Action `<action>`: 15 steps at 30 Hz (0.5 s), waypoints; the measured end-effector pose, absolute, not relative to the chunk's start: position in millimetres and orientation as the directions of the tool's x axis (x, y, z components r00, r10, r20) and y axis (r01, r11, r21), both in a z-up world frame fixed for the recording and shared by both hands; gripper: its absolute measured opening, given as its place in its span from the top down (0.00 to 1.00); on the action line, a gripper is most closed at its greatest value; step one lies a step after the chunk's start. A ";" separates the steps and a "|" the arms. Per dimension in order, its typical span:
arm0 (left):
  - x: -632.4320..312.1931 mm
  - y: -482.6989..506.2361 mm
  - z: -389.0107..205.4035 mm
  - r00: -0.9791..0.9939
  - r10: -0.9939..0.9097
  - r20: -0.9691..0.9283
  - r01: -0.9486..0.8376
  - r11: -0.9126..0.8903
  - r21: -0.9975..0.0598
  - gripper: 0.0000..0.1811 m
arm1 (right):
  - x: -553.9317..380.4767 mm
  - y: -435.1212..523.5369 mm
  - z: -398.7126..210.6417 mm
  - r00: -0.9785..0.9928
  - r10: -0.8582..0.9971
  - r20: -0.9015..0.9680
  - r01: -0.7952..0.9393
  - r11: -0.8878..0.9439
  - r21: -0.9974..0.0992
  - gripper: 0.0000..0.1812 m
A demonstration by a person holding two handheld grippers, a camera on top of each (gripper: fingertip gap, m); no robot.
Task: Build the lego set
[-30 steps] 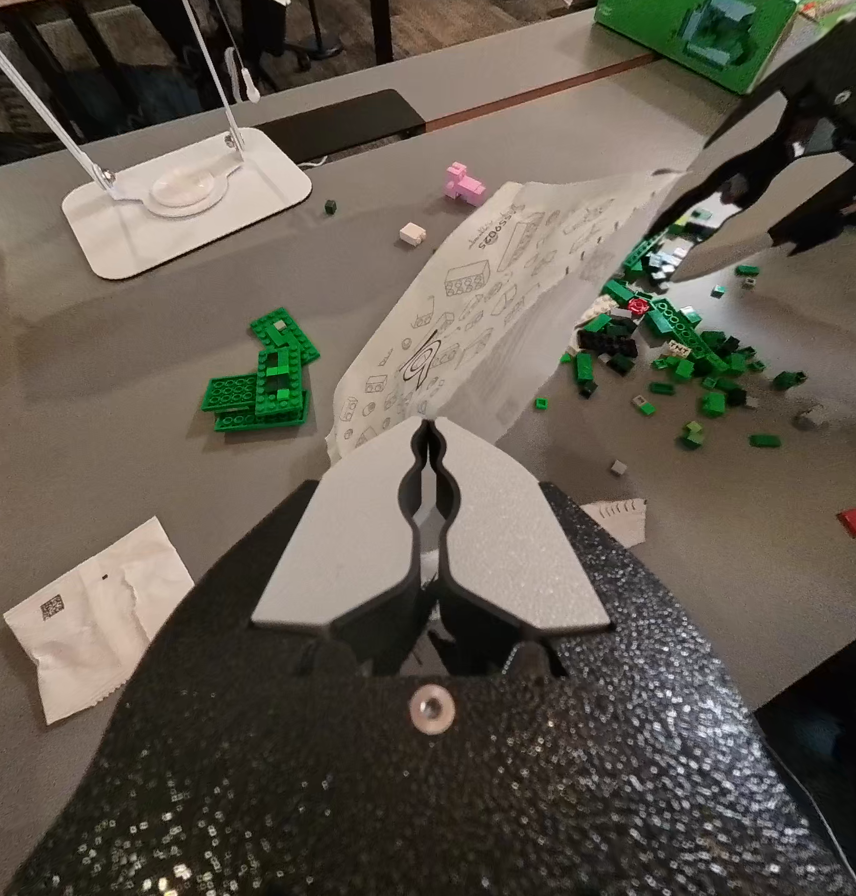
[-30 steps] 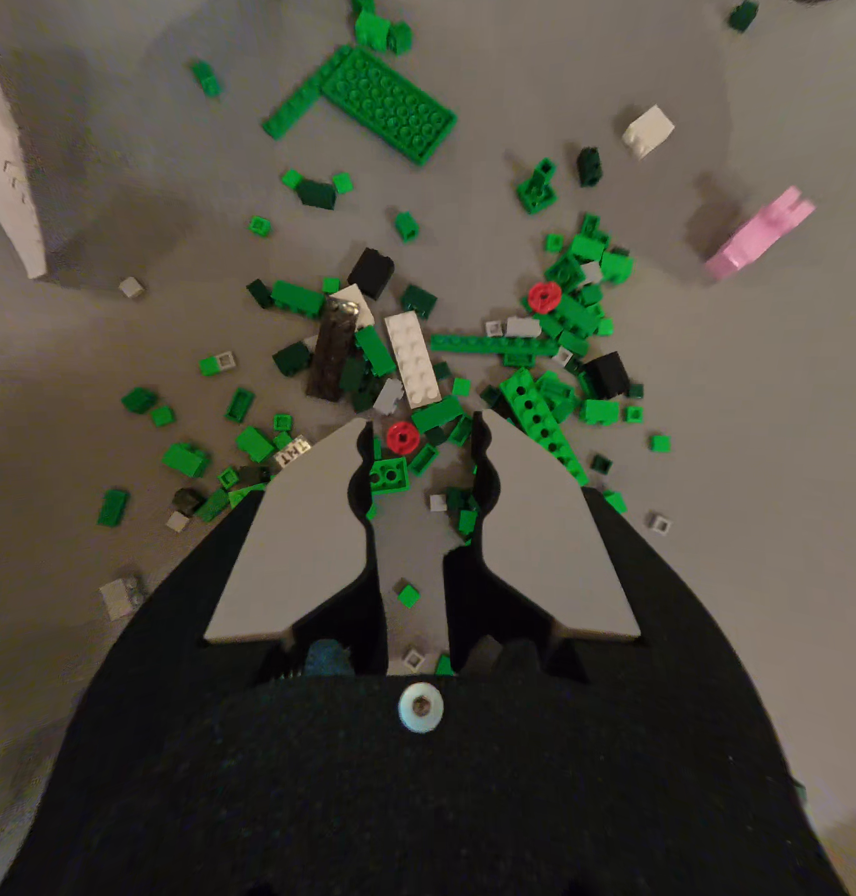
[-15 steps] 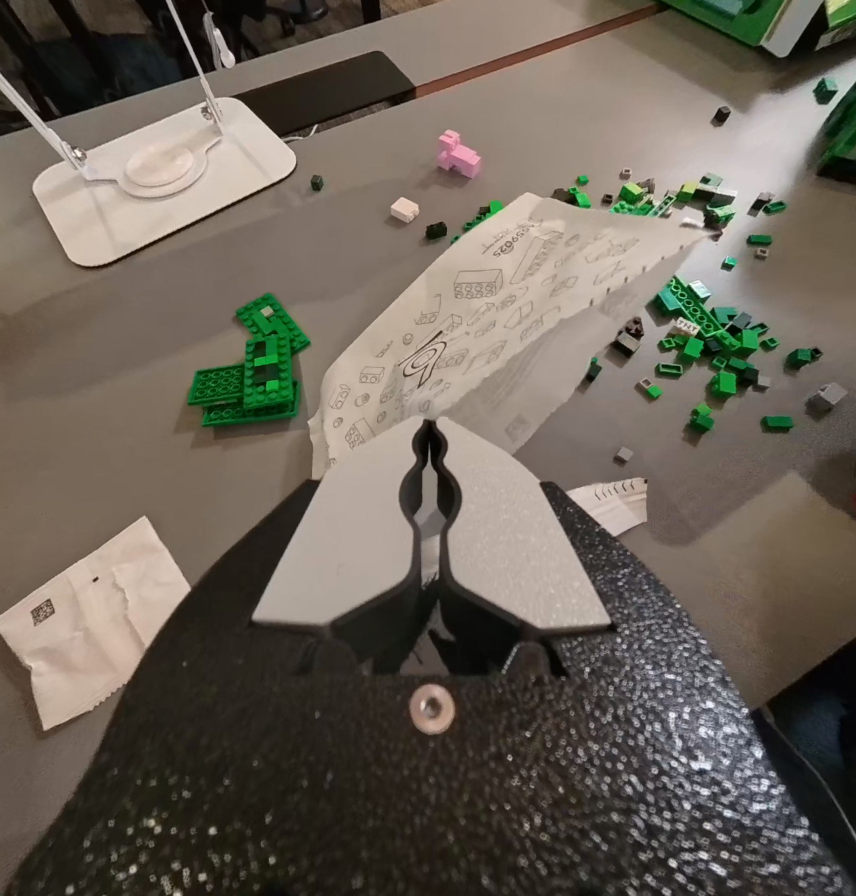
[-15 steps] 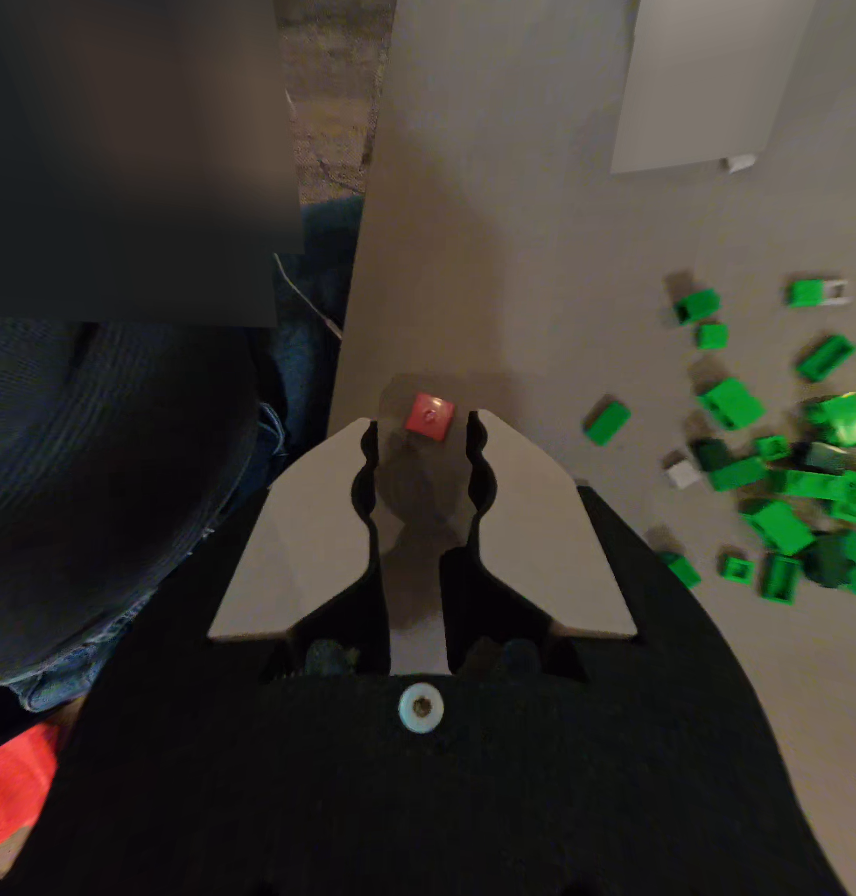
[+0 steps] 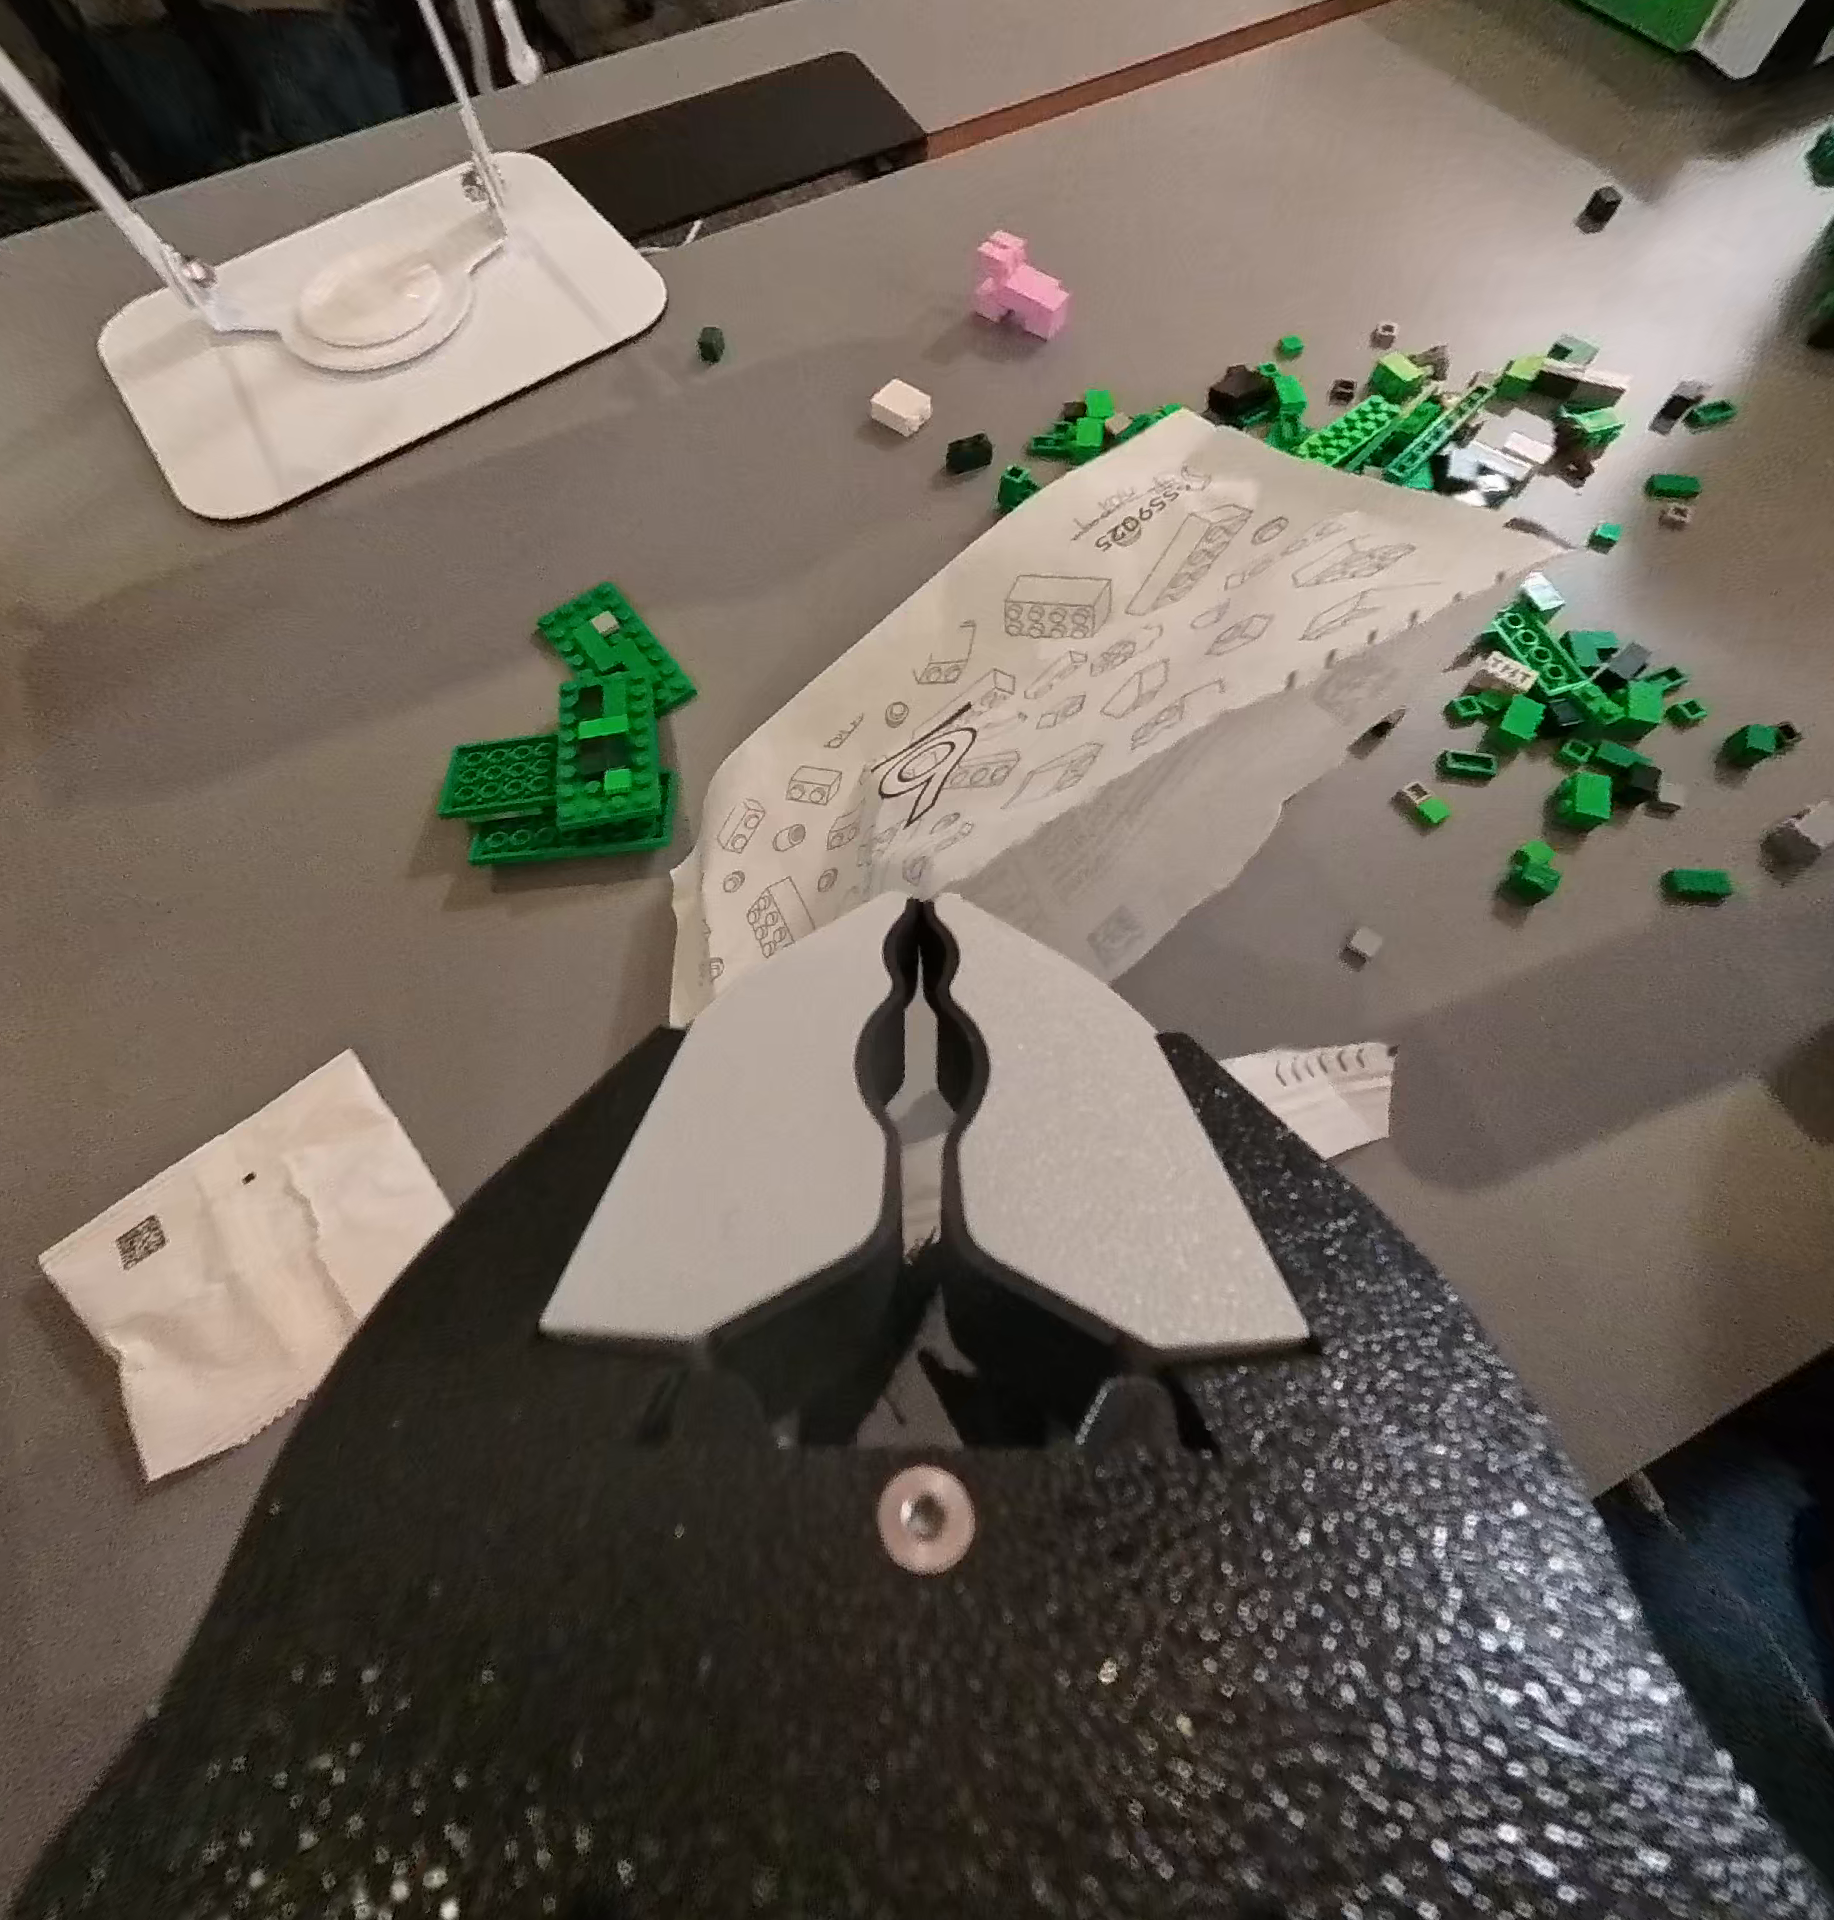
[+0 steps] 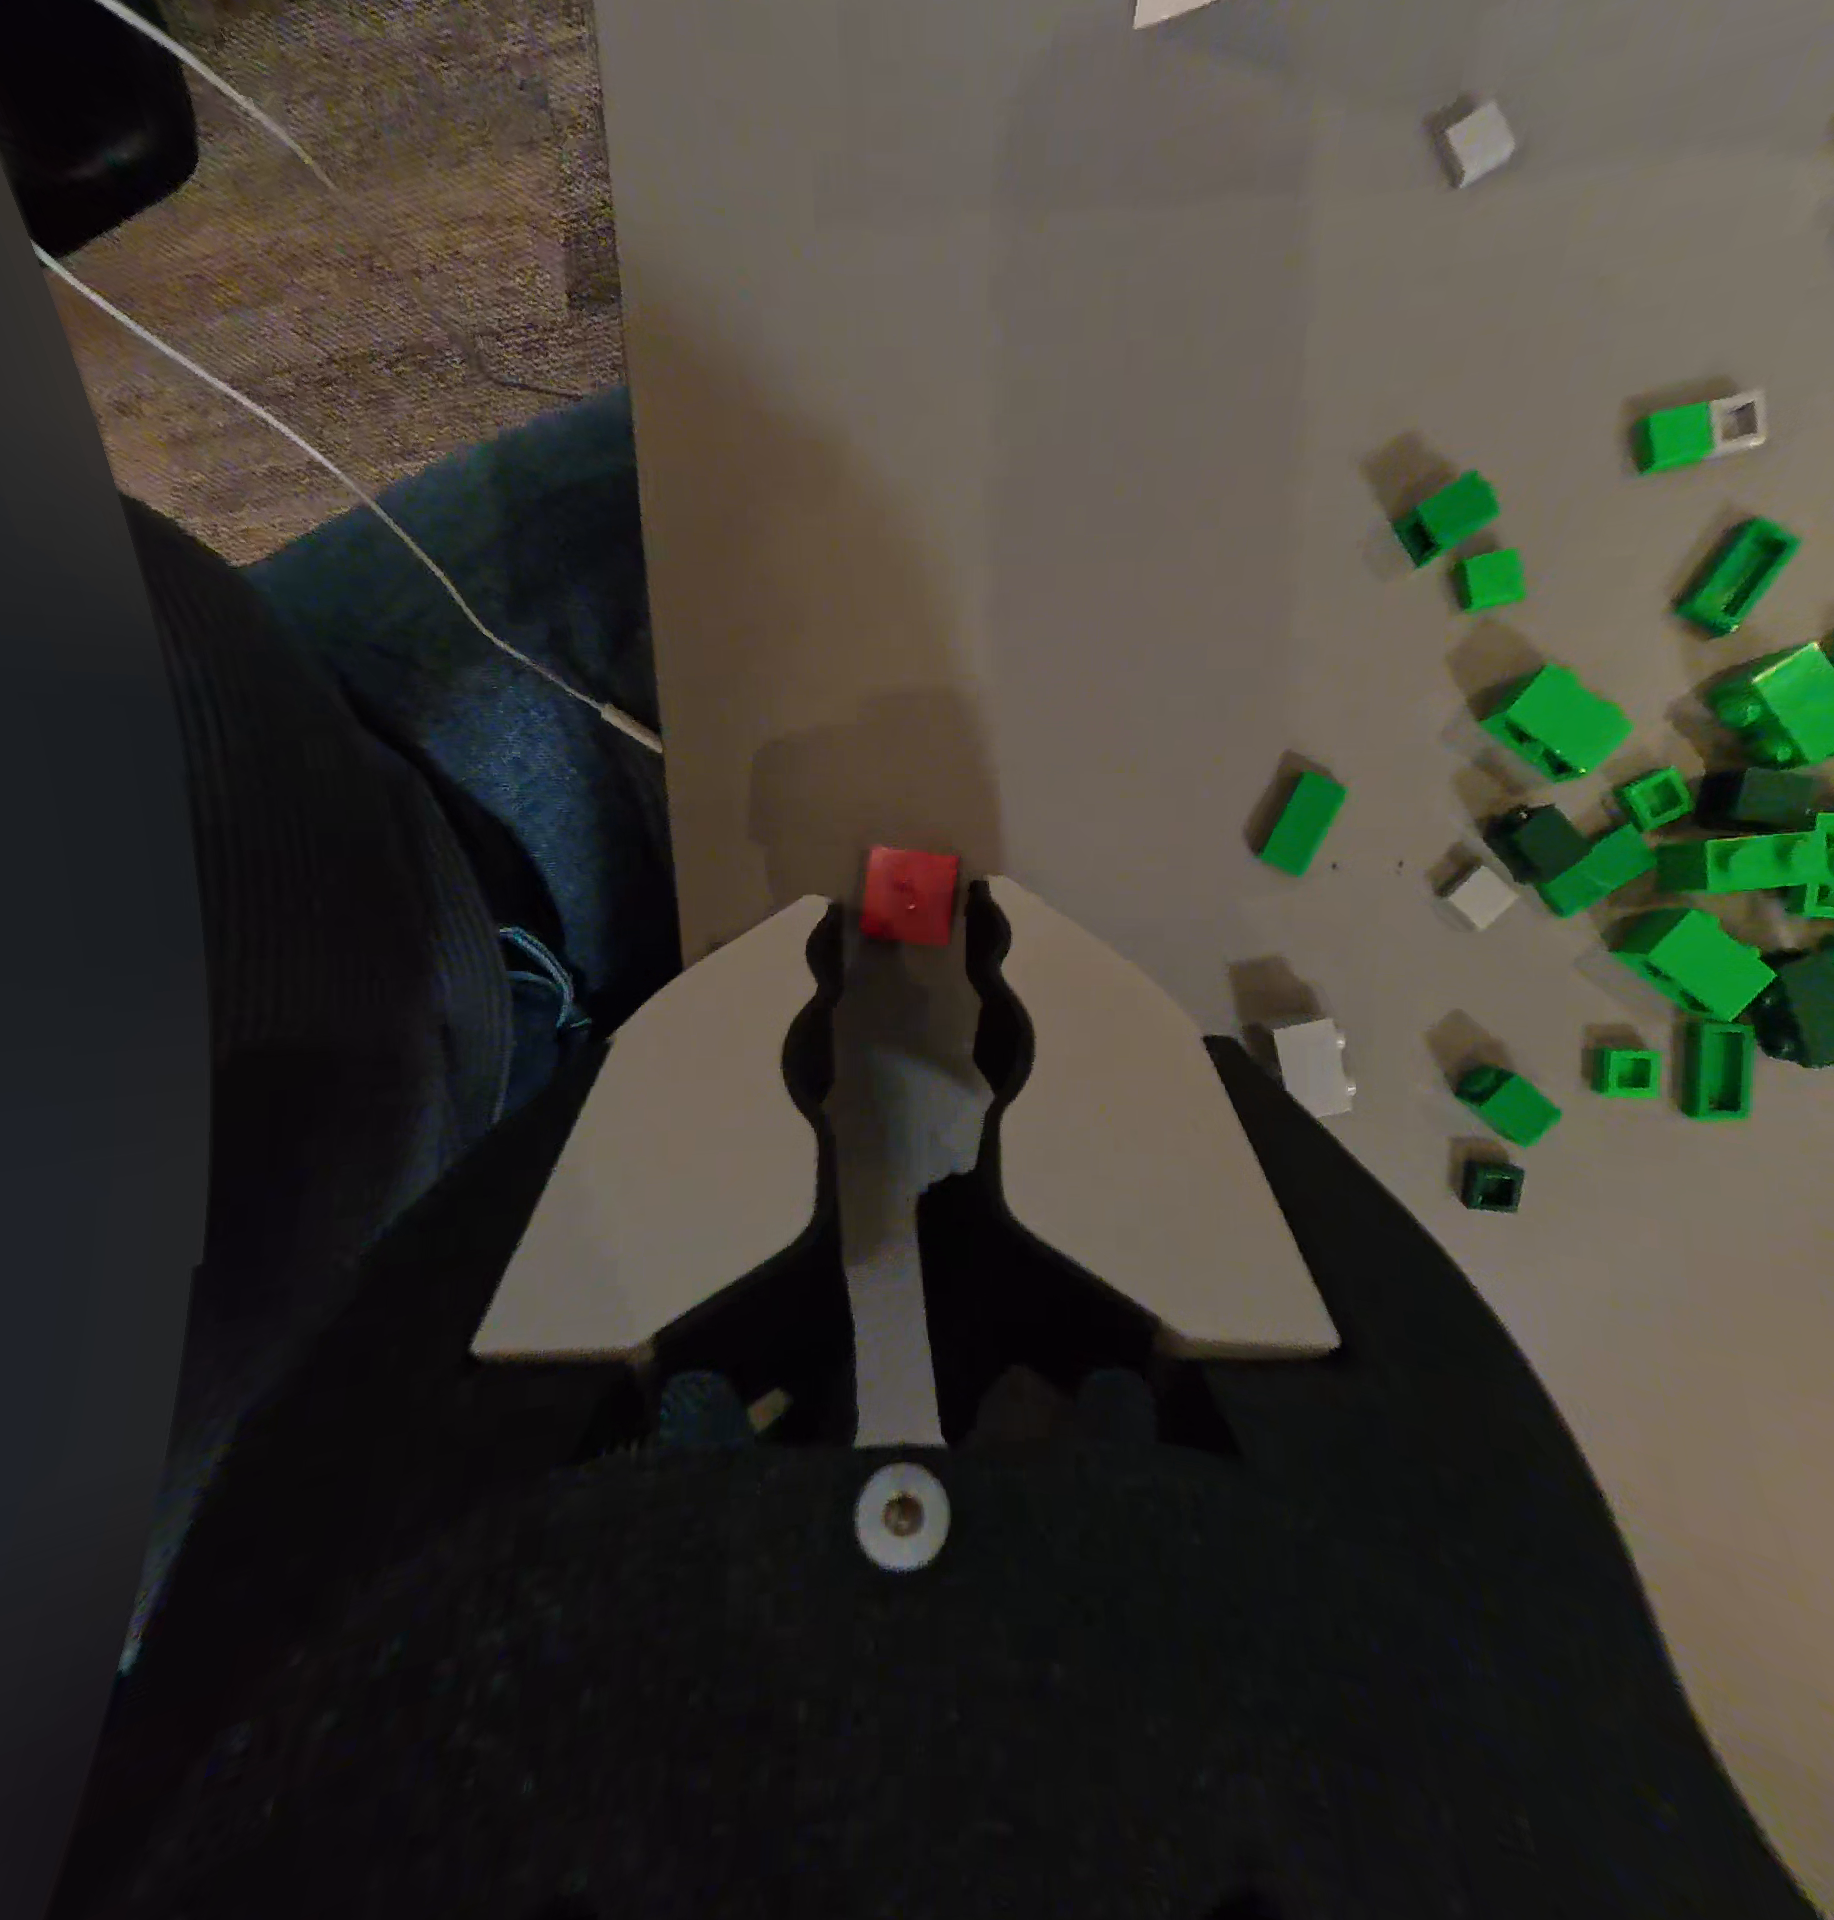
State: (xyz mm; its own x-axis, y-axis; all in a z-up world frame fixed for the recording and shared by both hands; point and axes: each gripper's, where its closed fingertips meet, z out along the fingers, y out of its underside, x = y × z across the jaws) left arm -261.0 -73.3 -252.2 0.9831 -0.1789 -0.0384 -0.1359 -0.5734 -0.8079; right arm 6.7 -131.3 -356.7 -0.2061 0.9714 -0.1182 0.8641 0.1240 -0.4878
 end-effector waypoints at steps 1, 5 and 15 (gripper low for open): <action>-263.8 -74.3 -251.7 0.985 -0.168 -0.041 -0.131 -0.575 -0.808 1.00 | 6.1 -130.2 -357.0 -0.205 0.974 -0.101 0.864 0.131 -0.487 0.88; -281.1 -79.8 -247.5 0.993 -0.094 -0.064 -0.107 -0.576 -0.810 1.00 | 2.1 -127.4 -357.2 -0.211 0.976 -0.061 0.861 0.156 -0.484 0.91; -261.0 -74.7 -249.3 0.988 -0.153 -0.025 -0.110 -0.579 -0.808 1.00 | -105.4 -91.6 -268.5 -0.098 0.973 0.210 0.556 0.229 -0.799 0.91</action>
